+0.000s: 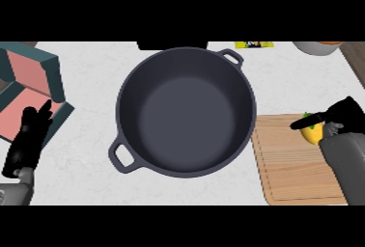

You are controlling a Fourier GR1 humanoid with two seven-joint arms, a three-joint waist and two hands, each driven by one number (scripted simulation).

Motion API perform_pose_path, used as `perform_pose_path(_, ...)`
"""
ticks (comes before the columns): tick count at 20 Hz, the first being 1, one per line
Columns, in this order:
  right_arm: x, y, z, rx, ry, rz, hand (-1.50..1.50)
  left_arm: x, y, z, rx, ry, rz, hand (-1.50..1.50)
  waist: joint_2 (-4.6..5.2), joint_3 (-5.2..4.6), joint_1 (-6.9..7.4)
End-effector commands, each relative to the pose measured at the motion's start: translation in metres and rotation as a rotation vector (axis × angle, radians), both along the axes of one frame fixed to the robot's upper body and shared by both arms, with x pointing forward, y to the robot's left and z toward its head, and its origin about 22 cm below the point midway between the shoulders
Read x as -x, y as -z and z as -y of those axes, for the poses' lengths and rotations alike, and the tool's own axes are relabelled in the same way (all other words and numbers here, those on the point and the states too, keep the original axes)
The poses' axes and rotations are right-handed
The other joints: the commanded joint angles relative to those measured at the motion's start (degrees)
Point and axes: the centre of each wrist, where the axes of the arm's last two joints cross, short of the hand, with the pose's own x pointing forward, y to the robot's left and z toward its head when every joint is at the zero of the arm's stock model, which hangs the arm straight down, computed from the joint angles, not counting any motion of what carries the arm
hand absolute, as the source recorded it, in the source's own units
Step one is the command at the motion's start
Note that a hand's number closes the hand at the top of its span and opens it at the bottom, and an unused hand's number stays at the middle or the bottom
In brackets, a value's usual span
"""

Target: Pick the lemon from the cutting board and place it in the pot

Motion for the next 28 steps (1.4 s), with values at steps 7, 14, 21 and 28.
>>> perform_pose_path(7,-0.001,0.016,-0.001,-0.093,0.225,-0.140,-1.50,0.002,-0.003,-0.005,0.003,0.005,-0.005,0.00,0.15,0.02,0.34)
perform_pose_path(14,0.004,0.028,0.035,-0.124,0.220,-0.116,-1.50,-0.004,0.001,0.011,0.000,0.013,-0.002,0.00,0.24,0.08,0.42)
perform_pose_path(21,0.003,0.047,0.027,-0.145,0.251,-0.116,-1.50,0.022,0.008,0.000,0.010,0.026,-0.011,0.00,0.21,0.09,1.18)
perform_pose_path(28,0.010,0.054,0.005,-0.165,0.207,-0.107,1.50,0.003,0.008,0.002,0.032,0.013,-0.008,0.00,0.14,0.05,0.28)
